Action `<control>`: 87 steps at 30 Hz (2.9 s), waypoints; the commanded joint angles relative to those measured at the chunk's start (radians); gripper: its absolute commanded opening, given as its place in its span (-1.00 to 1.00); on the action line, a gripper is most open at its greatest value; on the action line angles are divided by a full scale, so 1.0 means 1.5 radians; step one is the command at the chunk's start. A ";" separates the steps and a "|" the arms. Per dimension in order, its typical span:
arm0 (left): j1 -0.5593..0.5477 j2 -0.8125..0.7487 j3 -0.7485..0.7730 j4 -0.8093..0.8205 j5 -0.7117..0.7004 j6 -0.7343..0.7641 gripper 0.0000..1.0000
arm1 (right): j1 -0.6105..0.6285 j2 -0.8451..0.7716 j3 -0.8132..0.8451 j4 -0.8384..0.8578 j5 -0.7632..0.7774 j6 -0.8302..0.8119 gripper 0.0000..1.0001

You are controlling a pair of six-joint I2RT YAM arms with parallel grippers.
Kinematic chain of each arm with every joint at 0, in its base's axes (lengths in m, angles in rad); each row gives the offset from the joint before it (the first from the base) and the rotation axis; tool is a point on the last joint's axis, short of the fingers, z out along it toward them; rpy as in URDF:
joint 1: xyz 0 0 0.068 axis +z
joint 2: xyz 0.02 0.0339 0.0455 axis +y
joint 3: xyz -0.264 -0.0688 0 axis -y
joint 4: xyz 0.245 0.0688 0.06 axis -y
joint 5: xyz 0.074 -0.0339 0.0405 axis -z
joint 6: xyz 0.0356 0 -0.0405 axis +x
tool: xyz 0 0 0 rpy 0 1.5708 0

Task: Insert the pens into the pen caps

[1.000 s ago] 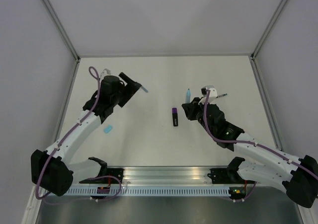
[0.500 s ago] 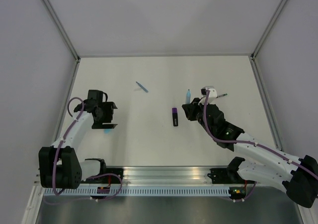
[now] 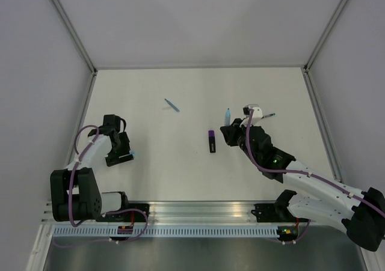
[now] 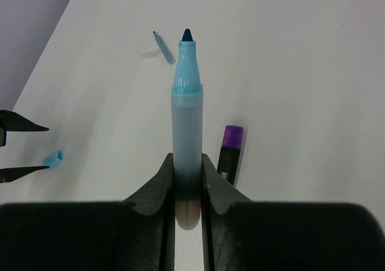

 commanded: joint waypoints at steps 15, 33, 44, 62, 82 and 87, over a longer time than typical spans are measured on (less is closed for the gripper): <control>0.033 0.130 -0.018 0.038 -0.023 -0.031 0.33 | -0.003 0.014 0.025 0.001 0.003 0.004 -1.00; 0.032 0.077 -0.039 0.065 -0.060 0.004 -0.95 | -0.003 0.005 0.024 0.000 -0.002 0.005 -1.00; -0.062 0.002 0.019 0.302 0.111 0.356 -0.95 | -0.003 0.042 0.024 0.056 -0.196 -0.055 -1.00; -0.354 -0.154 0.053 0.670 0.325 0.664 -0.95 | 0.028 0.180 0.044 0.175 -0.469 -0.058 -1.00; -0.397 -0.166 0.021 0.658 0.305 0.683 -0.95 | 0.029 0.102 0.015 0.176 -0.387 -0.065 -0.99; -0.410 -0.157 0.024 0.646 0.292 0.677 -0.95 | 0.028 0.087 0.011 0.173 -0.375 -0.069 -1.00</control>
